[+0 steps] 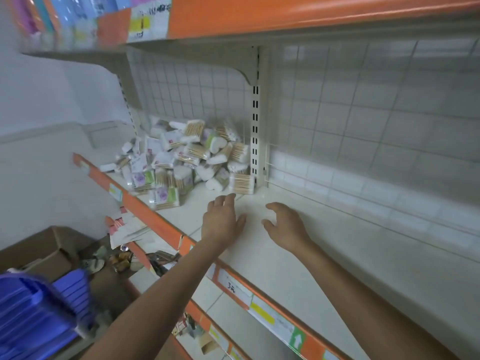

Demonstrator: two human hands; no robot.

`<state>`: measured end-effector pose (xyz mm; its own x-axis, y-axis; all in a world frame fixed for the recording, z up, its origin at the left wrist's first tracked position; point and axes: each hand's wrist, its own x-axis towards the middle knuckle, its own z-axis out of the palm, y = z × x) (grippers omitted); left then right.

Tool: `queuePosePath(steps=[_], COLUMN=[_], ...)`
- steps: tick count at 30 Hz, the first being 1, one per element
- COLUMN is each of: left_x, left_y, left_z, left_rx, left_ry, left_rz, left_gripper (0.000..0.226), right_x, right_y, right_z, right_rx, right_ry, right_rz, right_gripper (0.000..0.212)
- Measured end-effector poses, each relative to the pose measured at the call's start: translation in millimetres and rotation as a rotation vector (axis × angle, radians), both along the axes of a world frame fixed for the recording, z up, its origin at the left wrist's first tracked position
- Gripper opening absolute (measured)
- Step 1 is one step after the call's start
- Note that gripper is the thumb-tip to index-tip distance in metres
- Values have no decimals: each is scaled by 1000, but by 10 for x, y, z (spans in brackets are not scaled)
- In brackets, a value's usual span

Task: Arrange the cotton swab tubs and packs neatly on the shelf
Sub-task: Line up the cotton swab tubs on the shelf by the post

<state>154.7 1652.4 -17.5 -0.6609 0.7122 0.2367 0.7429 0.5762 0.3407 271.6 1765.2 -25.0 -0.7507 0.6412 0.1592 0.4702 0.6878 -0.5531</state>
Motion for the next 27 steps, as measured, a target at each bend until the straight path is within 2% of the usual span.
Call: queuePosePath(steps=[6,15,20,23,27], left_x=[-672,-1435,-1609,-1673,-1735], left_y=[148,-117,-276,-352,-403], left_z=[73,-7,-63,-99,-172], left_rx=[-45,-162,-205,-229,-167], left_ry=[100,271,262,217,150], left_rz=[-22,100,153,215,226], left_gripper=[59,55,49,57,52], right_x=[-664,-1399,-1593,-1662,-1728], right_y=[133,199,232,241,261], right_z=[68,9,-77,-121,-194], right_rx=[25,150,251,299,338], right_ry=[43,61,3,-46,-30], right_rz=[-44,-74,-113,-149,-196], right_gripper=[49,55,58,58,59])
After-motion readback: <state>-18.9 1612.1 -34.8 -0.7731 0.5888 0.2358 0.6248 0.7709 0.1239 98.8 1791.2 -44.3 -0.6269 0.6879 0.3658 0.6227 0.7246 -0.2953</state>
